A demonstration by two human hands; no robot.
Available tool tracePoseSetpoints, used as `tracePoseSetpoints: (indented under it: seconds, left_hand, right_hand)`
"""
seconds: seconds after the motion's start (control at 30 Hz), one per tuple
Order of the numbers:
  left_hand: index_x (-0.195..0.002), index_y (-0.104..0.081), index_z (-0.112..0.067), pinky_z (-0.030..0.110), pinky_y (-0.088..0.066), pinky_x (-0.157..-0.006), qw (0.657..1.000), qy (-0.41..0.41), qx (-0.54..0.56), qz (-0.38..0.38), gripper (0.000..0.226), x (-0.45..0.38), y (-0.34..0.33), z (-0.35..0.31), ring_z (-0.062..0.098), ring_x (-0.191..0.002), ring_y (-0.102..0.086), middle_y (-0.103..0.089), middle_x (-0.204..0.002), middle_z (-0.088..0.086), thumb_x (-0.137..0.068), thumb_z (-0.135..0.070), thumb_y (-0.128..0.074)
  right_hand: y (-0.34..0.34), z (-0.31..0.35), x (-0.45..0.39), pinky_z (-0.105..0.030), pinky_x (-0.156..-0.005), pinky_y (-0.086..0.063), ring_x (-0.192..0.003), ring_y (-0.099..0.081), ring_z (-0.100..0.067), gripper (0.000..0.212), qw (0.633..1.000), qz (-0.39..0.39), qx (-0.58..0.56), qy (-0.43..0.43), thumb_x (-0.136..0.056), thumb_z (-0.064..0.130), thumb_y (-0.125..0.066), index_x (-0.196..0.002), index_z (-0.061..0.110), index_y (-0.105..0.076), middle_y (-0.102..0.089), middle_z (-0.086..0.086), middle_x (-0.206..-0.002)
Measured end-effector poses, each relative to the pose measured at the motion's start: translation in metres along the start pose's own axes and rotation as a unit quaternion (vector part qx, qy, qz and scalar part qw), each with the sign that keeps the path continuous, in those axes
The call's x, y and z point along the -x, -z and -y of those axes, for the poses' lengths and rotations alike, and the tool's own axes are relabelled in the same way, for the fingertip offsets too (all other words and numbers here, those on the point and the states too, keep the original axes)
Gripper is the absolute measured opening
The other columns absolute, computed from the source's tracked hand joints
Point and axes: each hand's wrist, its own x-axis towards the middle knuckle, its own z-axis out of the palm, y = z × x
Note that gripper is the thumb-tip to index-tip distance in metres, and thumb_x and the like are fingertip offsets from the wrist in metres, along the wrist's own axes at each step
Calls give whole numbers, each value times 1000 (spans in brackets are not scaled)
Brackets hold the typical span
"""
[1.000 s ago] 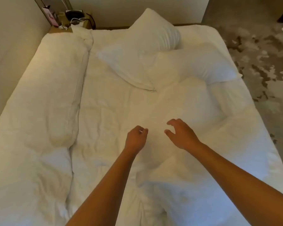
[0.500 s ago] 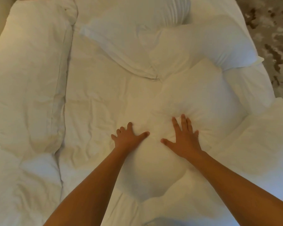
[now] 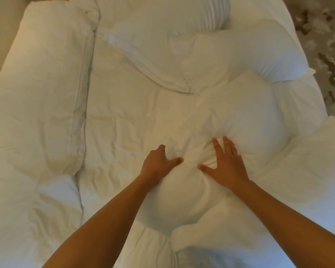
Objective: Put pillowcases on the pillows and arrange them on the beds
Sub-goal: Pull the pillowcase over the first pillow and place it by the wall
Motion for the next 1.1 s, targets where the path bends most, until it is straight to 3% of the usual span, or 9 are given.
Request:
tracePoseSetpoints:
  seconds: [0.13, 0.33, 0.47, 0.53, 0.6, 0.63, 0.73, 0.93, 1.1]
  left_hand:
    - [-95, -50, -29, 37, -54, -65, 998, -52, -17, -15, 71, 46, 17, -17, 16, -74, -61, -60, -84, -9, -60, -89, -61]
    - [-91, -44, -26, 29, -38, -53, 985, -153, -63, -57, 60, 129, 49, -40, 17, -67, -56, -53, -74, -9, -73, -80, -63]
    - [-95, -39, -26, 33, -35, -59, 960, -228, -125, -103, 48, 180, 80, -48, 20, -68, -50, -53, -75, -3, -86, -68, -61]
    - [-100, -43, -26, 33, -37, -62, 949, -248, -149, -125, 44, 202, 100, -46, 21, -69, -52, -56, -77, 1, -89, -64, -61]
    - [-107, -51, -22, 34, -39, -61, 939, -260, -169, -148, 43, 222, 120, -39, 22, -67, -54, -58, -75, 2, -91, -60, -60]
    - [-108, -54, -21, 34, -40, -59, 934, -266, -176, -162, 40, 231, 128, -35, 21, -65, -54, -58, -72, 0, -92, -58, -60]
    - [-108, -58, -22, 37, -47, -56, 922, -270, -202, -189, 32, 253, 149, -15, 21, -62, -57, -62, -70, -1, -96, -51, -58]
    - [-96, -58, -20, 38, -49, -59, 916, -227, -224, -245, 39, 291, 185, 54, 26, -68, -63, -67, -74, 3, -96, -58, -52]
    - [-97, -63, -23, 32, -38, -61, 887, -227, -190, -353, 37, 326, 246, 112, 30, -78, -67, -72, -82, 4, -92, -59, -60]
  right_hand:
    - [43, 1, 24, -48, -120, -37, -155, -26, -31, 125, 994, -86, -50, 44, -65, 99, -48, -164, 29, -17, -17, -10, -172]
    - [116, 19, 37, -48, -130, -15, -161, -12, -22, 117, 959, -145, -35, 241, -75, 93, -51, -165, 25, -22, -19, -3, -174]
    - [151, 28, 43, -46, -132, -4, -161, -13, -14, 120, 930, -130, 17, 344, -68, 103, -46, -162, 30, -30, -34, 4, -168]
    - [156, 36, 49, -41, -131, -6, -153, -31, -16, 113, 916, -142, 29, 375, -68, 102, -47, -155, 29, -43, -49, 1, -158]
    - [154, 49, 57, -35, -117, -35, -120, -59, -24, 97, 890, -189, 19, 414, -73, 97, -52, -130, 20, -63, -66, -3, -126]
    - [151, 57, 62, -35, -94, -48, -97, -63, -26, 87, 877, -217, 4, 429, -76, 94, -53, -113, 16, -67, -67, -3, -106]
    - [138, 84, 91, -35, -51, -44, -58, -59, -27, 73, 865, -239, -40, 439, -84, 85, -52, -82, 13, -62, -65, -5, -68]
    - [124, 150, 148, -31, -47, -35, -47, -56, -32, 61, 865, -223, -76, 443, -87, 65, -67, -64, 9, -61, -61, -11, -54]
    - [153, 232, 210, -39, -47, -49, -54, -64, -40, 48, 852, -254, -70, 453, -86, 44, -84, -62, 8, -65, -65, -17, -58]
